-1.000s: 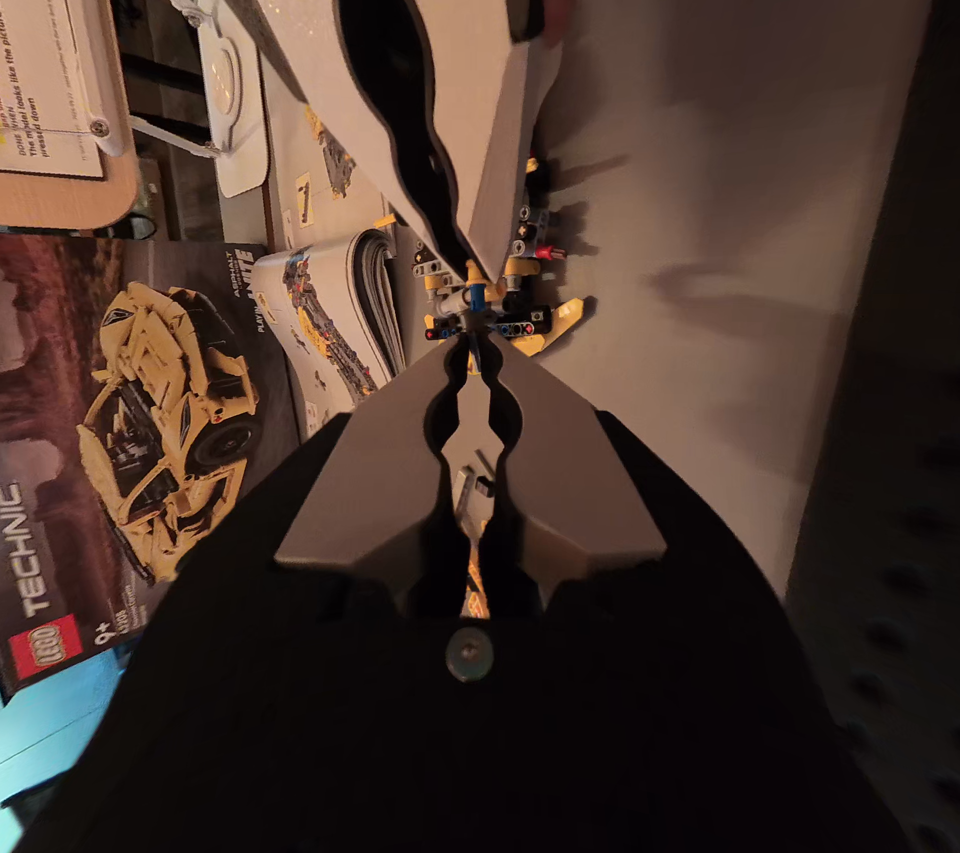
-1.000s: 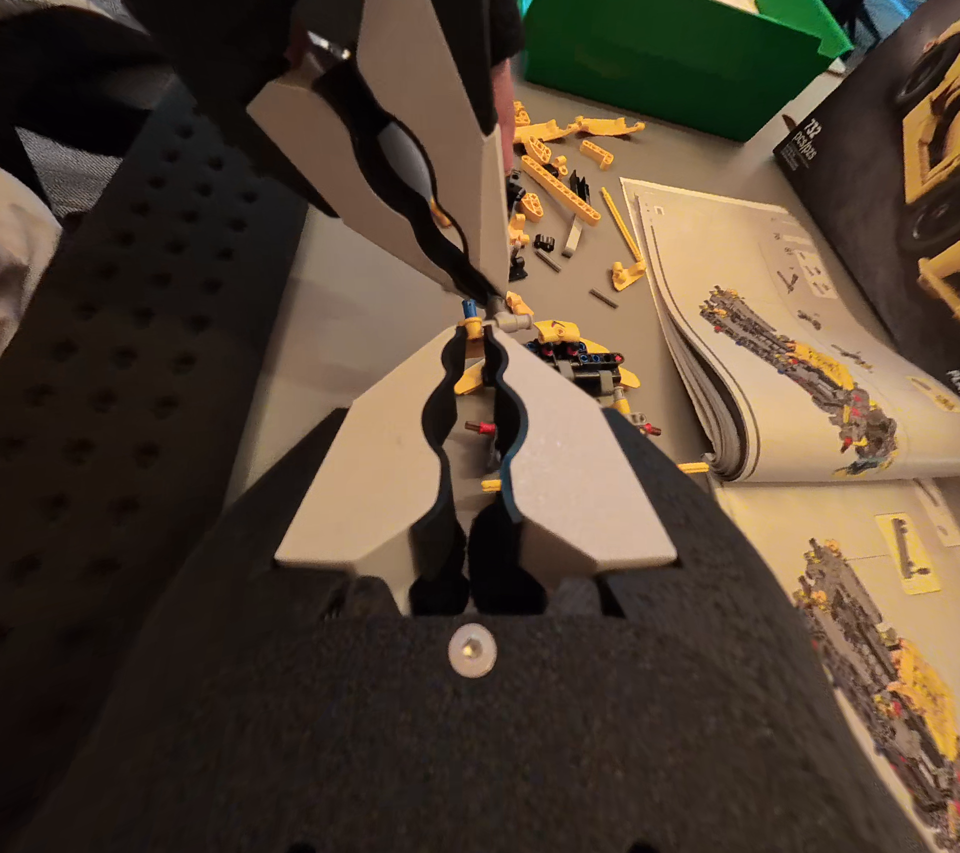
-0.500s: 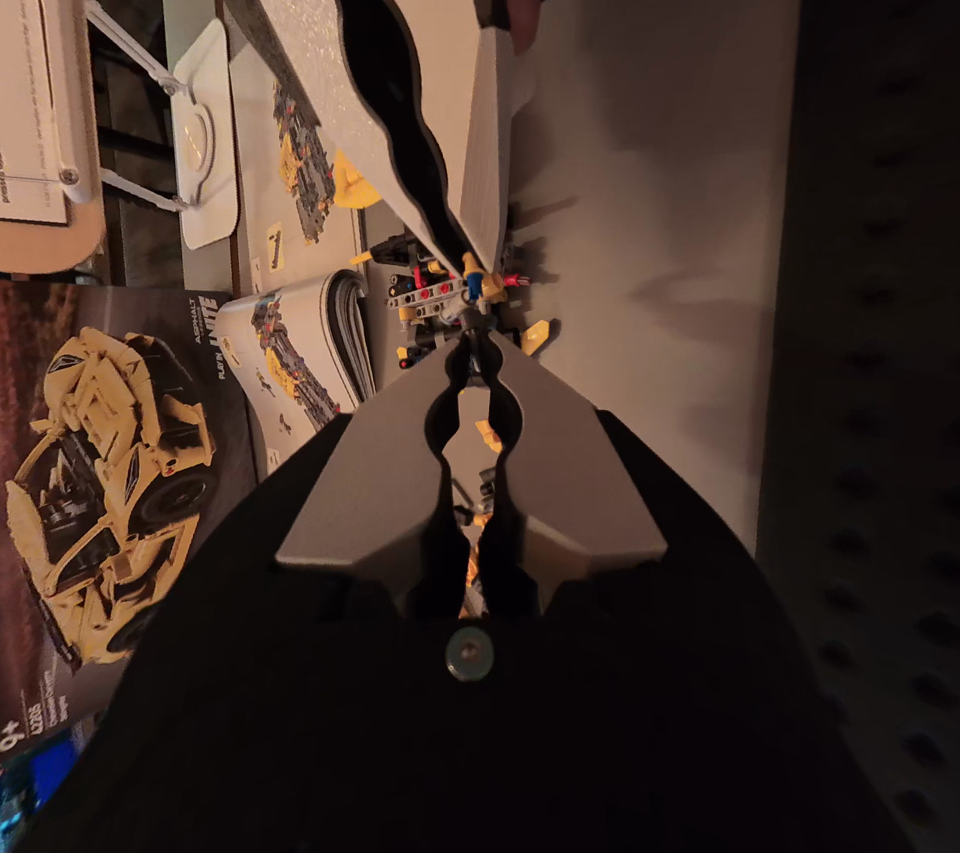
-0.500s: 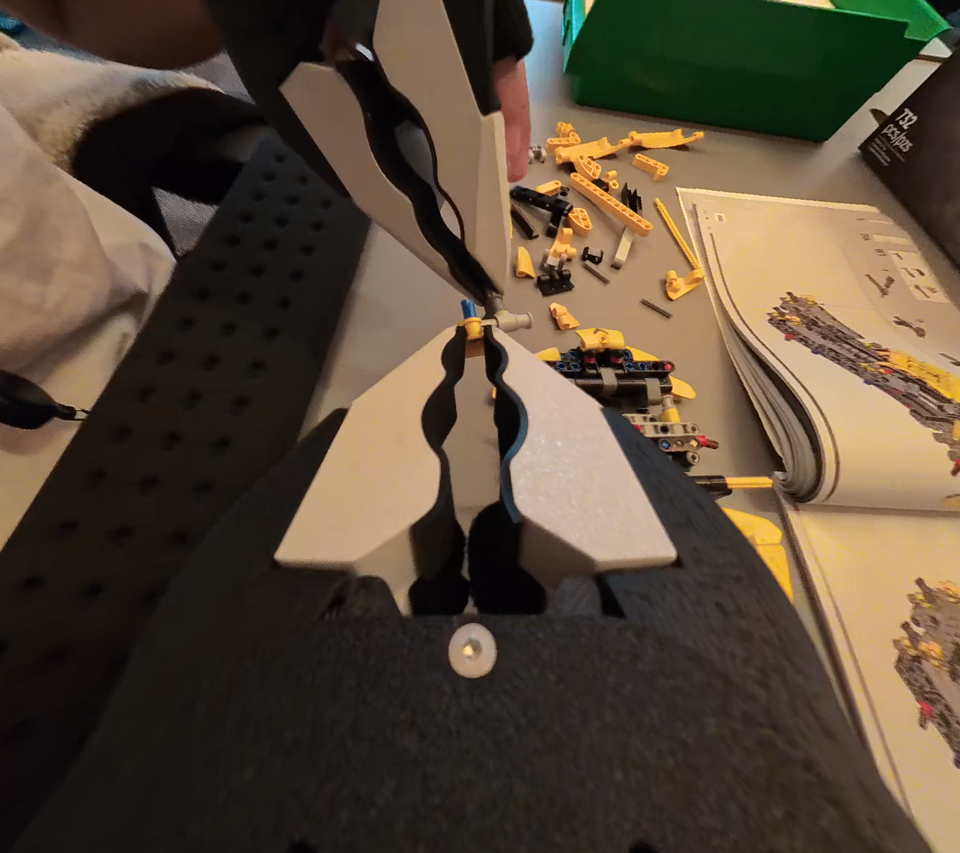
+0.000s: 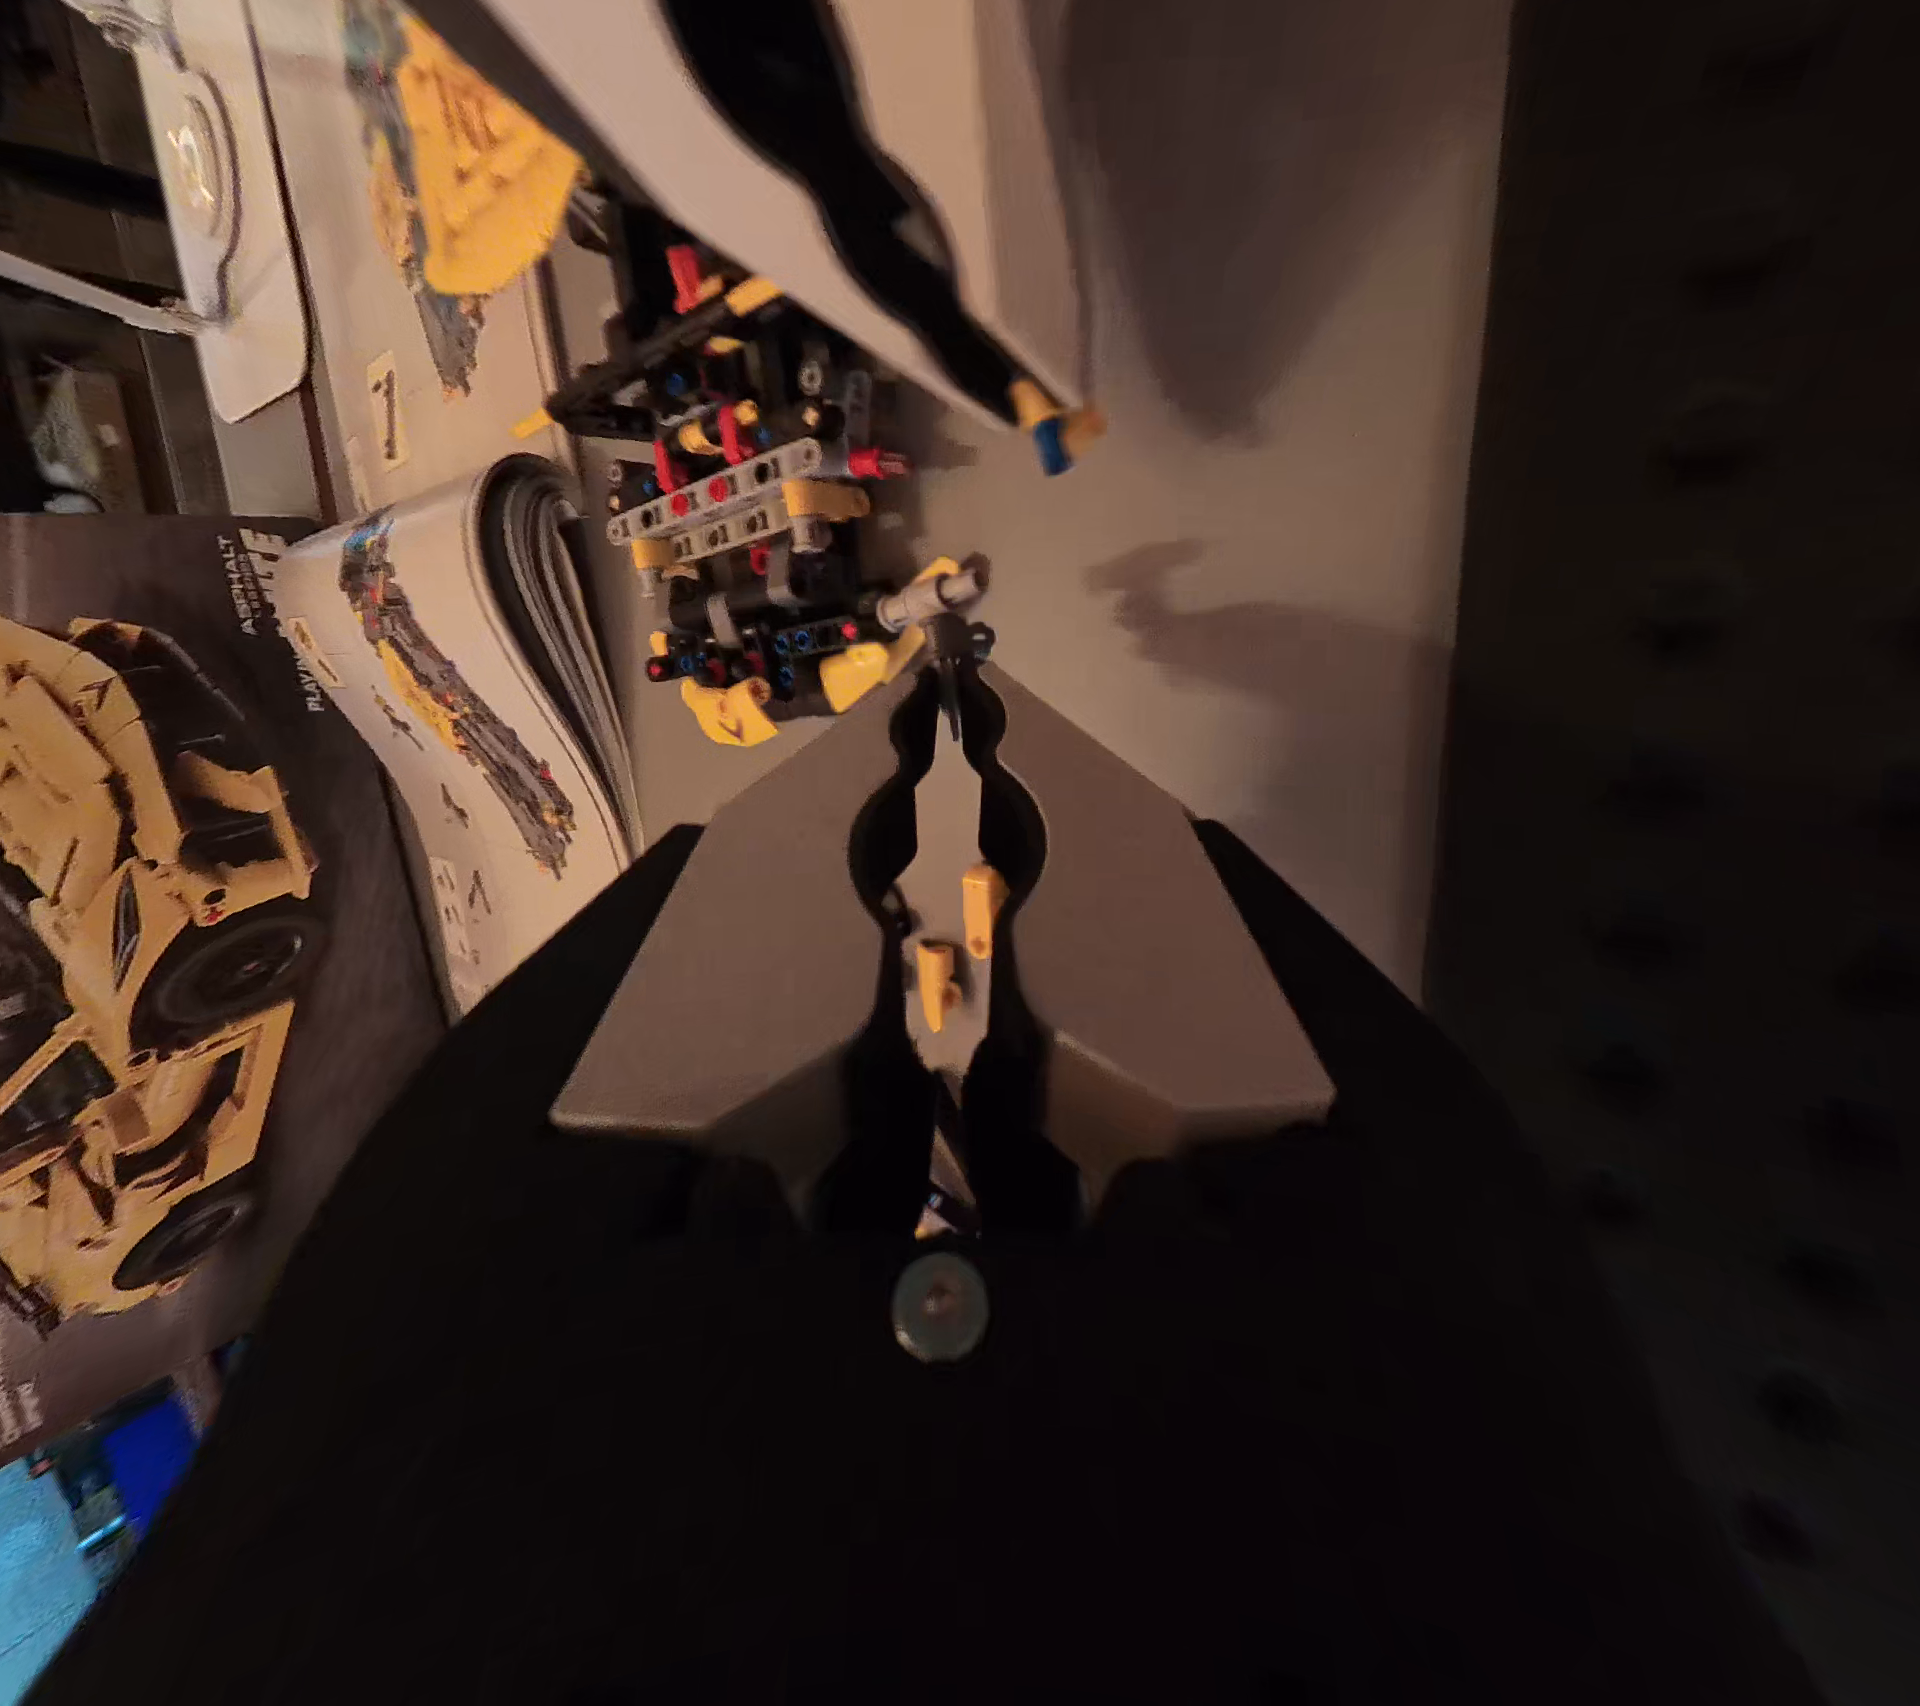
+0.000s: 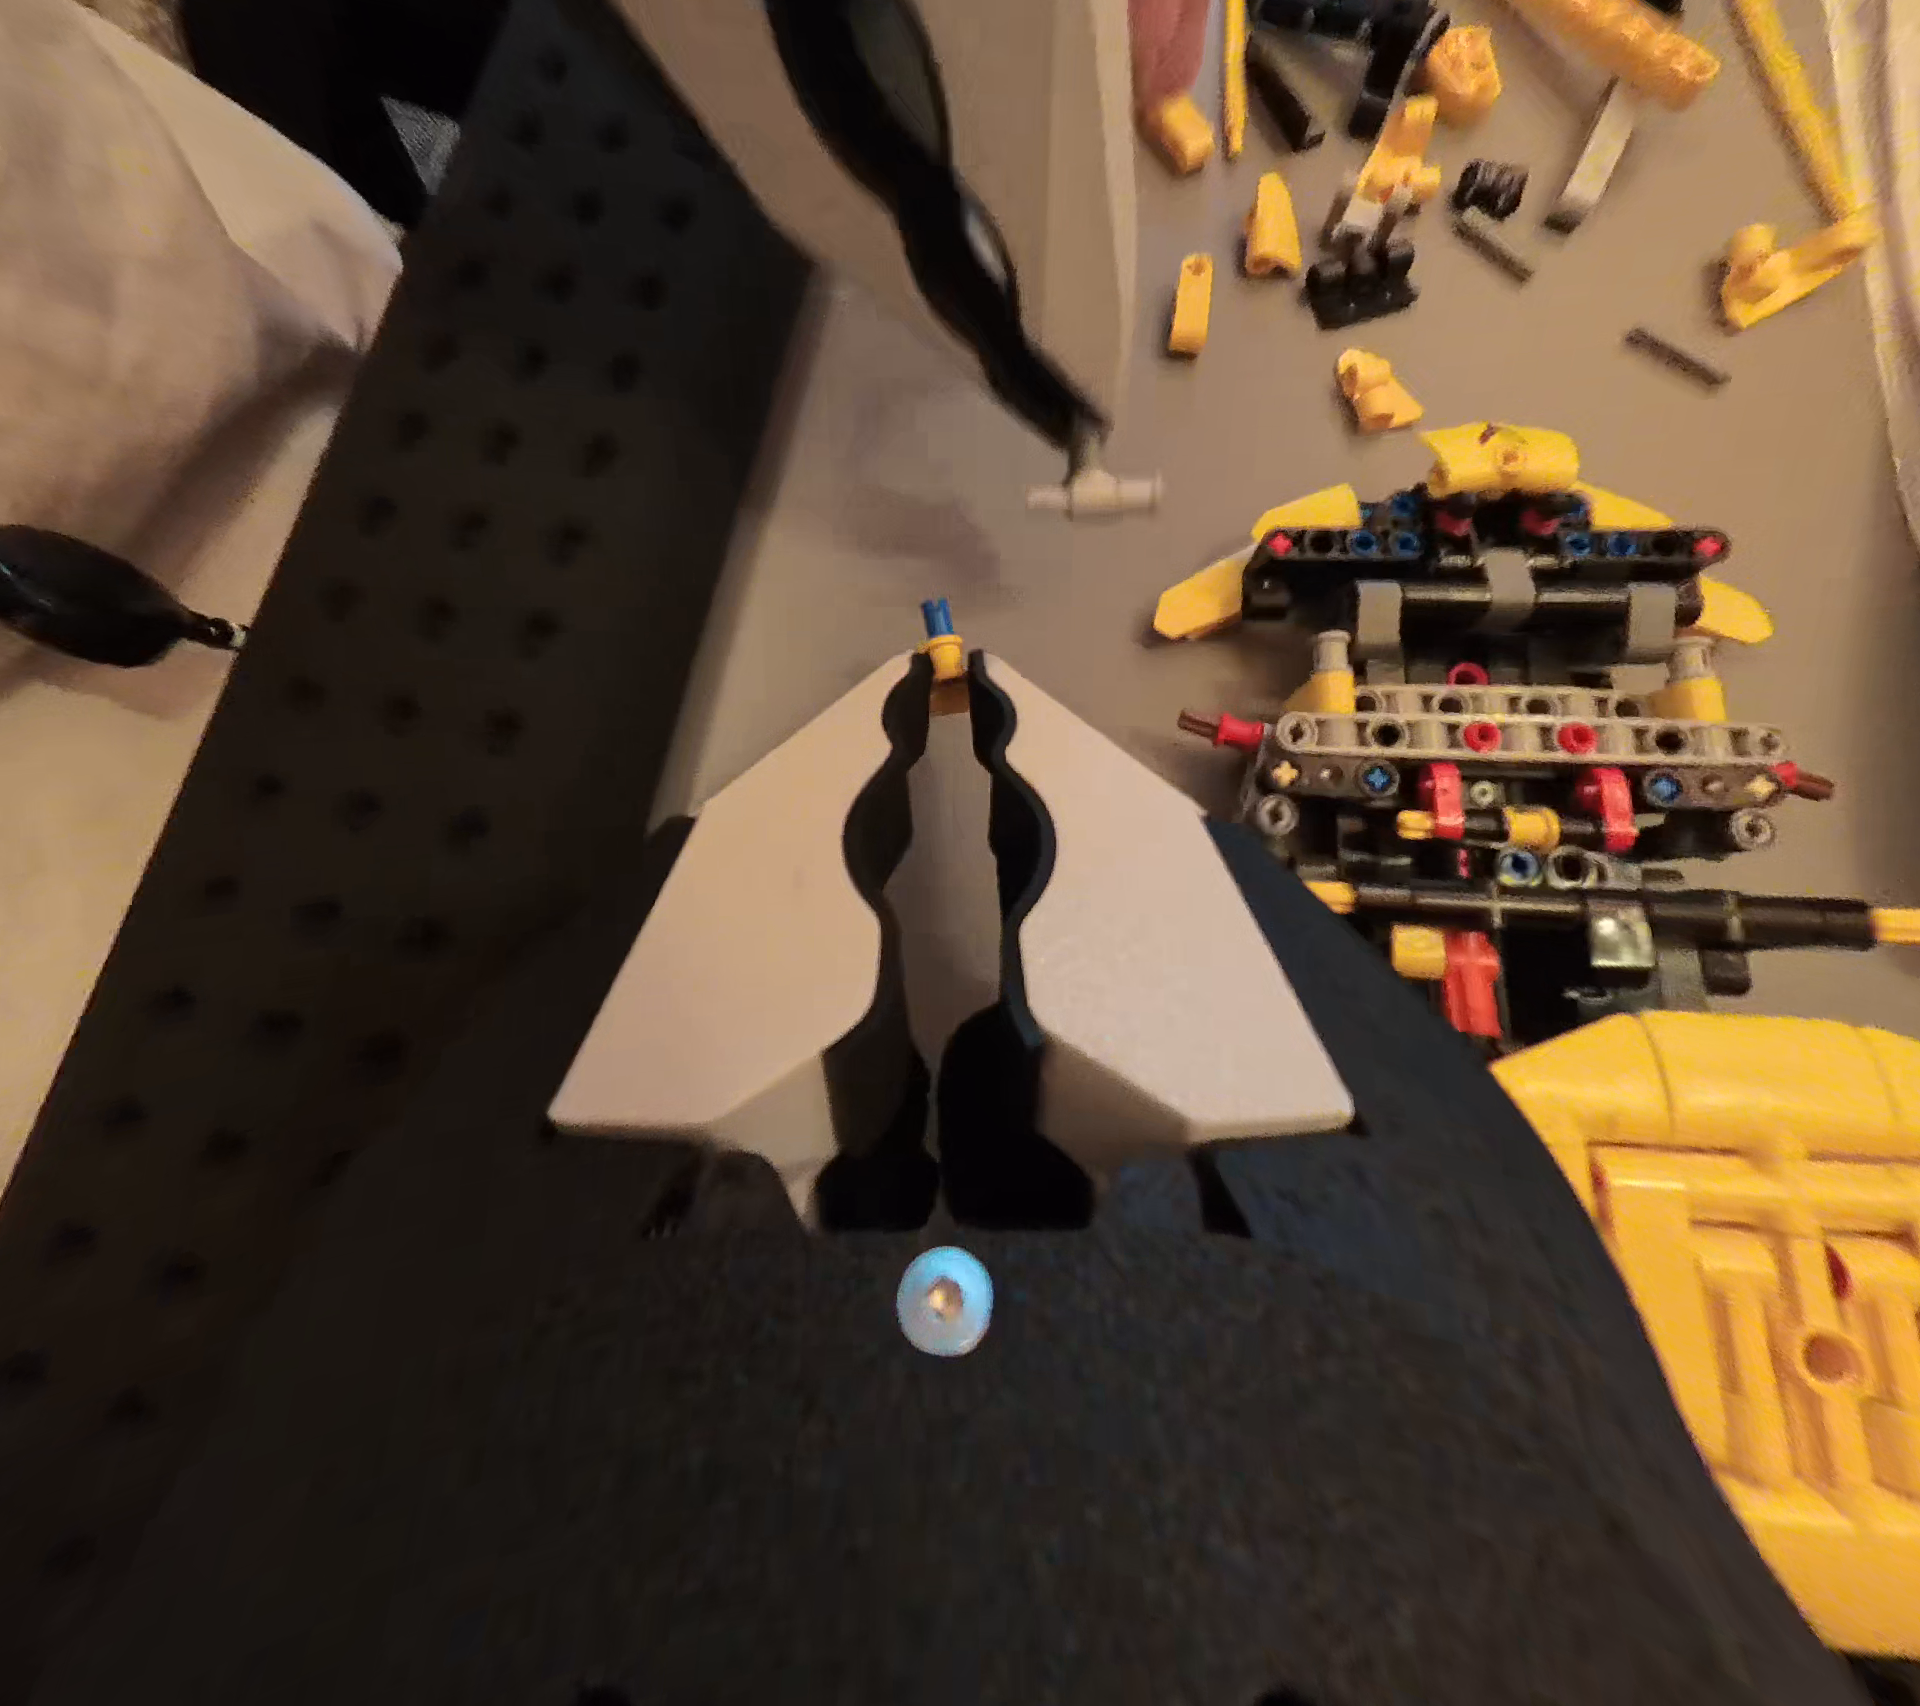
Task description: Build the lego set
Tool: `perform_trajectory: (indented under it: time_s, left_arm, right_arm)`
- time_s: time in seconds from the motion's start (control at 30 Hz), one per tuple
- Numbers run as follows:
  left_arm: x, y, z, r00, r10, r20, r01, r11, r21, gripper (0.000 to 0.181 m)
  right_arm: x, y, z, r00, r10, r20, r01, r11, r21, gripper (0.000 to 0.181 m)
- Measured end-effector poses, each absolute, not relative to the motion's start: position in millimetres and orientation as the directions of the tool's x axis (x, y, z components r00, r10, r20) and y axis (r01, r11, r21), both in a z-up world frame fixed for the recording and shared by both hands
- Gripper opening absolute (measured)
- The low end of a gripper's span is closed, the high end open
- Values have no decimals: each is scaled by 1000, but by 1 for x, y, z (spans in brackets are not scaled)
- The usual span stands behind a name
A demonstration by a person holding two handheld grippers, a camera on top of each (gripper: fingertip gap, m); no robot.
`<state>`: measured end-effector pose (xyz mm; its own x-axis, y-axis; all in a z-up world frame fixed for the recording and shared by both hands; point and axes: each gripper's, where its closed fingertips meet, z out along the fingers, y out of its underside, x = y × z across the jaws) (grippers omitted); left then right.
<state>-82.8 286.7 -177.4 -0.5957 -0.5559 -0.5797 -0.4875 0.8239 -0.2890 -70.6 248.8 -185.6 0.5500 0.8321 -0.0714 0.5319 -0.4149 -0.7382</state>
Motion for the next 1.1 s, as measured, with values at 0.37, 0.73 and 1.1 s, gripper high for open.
perform_trajectory:
  time_s: [0.37, 0.73, 1.1]
  left_arm:
    - [-85, 282, -199, -595, -560, -576, -507, 818, -271, 4]
    - [-81, 272, -167, -547, -532, -646, -422, 842, -336, 4]
    - [-78, 264, -118, -432, -786, -442, -373, 602, -706, 9]
  right_arm:
    - [-73, 244, -211, 544, 837, -55, 610, -440, -659, 8]
    - [-77, 265, -157, 588, 800, -119, 358, -390, -849, 42]
    - [-77, 263, -126, 546, 813, -200, 204, -360, -910, 24]
